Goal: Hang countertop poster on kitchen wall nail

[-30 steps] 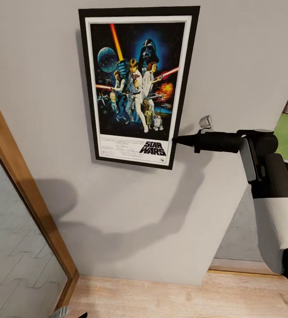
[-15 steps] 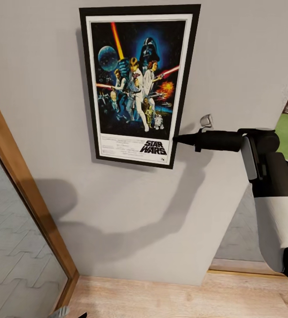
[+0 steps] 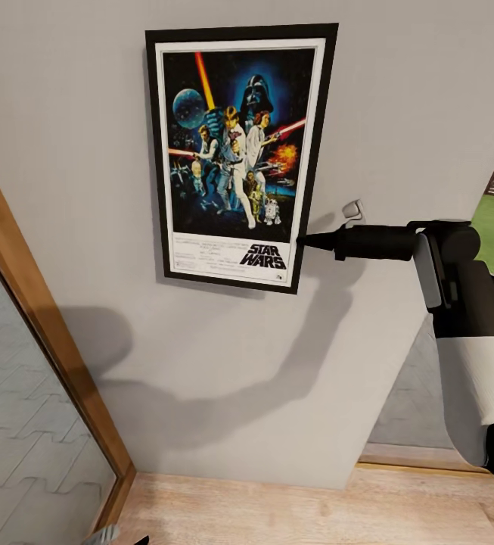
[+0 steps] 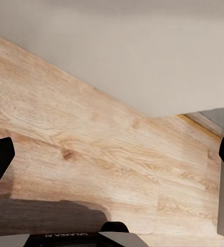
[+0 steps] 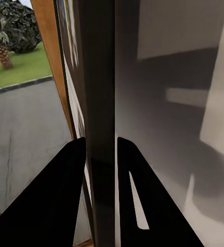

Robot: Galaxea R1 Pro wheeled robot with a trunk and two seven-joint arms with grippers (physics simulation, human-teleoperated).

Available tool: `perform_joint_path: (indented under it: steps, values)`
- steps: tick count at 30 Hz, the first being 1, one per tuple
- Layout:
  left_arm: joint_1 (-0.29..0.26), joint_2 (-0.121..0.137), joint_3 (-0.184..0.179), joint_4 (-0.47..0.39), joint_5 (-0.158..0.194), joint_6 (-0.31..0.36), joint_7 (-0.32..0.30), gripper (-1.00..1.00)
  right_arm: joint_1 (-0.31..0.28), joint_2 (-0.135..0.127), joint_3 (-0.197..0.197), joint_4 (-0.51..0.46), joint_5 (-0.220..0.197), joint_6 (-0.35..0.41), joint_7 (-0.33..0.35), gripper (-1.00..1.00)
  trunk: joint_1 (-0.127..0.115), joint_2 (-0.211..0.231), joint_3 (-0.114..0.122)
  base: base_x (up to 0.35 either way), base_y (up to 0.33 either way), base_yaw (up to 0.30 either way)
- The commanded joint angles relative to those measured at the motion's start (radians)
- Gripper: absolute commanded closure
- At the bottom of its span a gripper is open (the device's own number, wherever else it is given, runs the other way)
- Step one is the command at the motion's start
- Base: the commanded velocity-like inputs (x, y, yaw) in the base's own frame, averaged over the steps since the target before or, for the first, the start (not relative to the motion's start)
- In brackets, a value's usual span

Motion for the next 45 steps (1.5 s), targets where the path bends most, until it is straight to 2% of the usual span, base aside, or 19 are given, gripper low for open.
perform_joint_path:
  steps: [1, 45]
  values:
    - [-0.001, 0.000, -0.008, 0.001, 0.004, -0.009, -0.001, -1.00, -0.001, -0.001, 0.001, 0.000, -0.007, 0.008, 0.000, 1.00, 0.001, -0.002, -0.002, 0.000, 0.000, 0.000]
    - [-0.001, 0.000, -0.008, 0.001, 0.004, -0.007, -0.001, -1.00, -0.010, -0.001, 0.000, 0.000, -0.007, 0.011, 0.000, 1.00, 0.001, -0.002, -0.002, 0.000, 0.000, 0.000]
